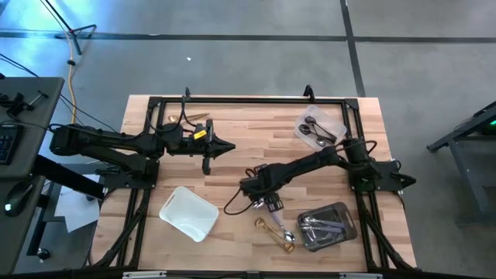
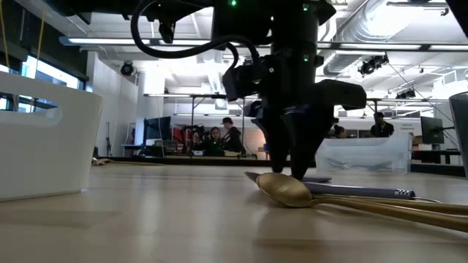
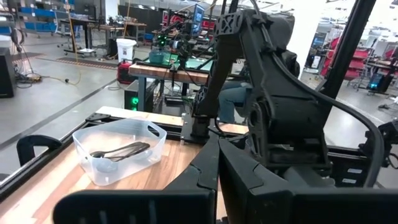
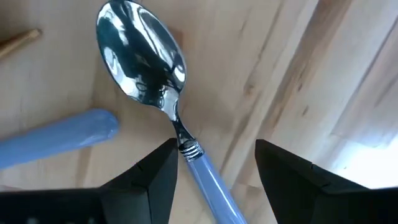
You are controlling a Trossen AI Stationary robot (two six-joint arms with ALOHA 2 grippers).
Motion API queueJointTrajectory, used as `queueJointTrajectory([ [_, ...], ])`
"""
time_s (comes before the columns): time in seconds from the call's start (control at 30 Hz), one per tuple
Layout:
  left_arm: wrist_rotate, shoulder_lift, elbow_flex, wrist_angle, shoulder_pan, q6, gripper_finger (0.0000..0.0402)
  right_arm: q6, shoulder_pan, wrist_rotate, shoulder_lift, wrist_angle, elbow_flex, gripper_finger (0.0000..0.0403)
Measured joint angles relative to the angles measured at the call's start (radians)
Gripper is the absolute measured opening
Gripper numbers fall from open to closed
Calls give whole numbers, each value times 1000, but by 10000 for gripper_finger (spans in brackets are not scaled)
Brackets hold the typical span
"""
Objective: Sort silverware by color (type)
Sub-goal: Put the violet spoon into the black bin
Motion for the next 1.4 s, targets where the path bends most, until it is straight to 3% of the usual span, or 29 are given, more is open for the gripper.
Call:
queueJointTrajectory([
  [0.3, 0, -18, 0, 67, 0, 11, 0, -92, -11, -2, 0, 5, 0, 199],
  [0.7, -7, -141, -1, 54, 0, 38, 0, -173, -10, -48, 0, -5, 0, 199],
  [1.13, -16, -163, -1, 52, 0, 34, 0, -158, -20, -47, 44, -5, 6, 199],
  [1.27, -32, -163, -1, 52, 0, 30, 0, -154, -19, -48, 51, -5, 5, 179],
  [1.4, -34, -163, -1, 52, 0, 30, 0, -154, -18, -53, 53, -8, 4, 125],
])
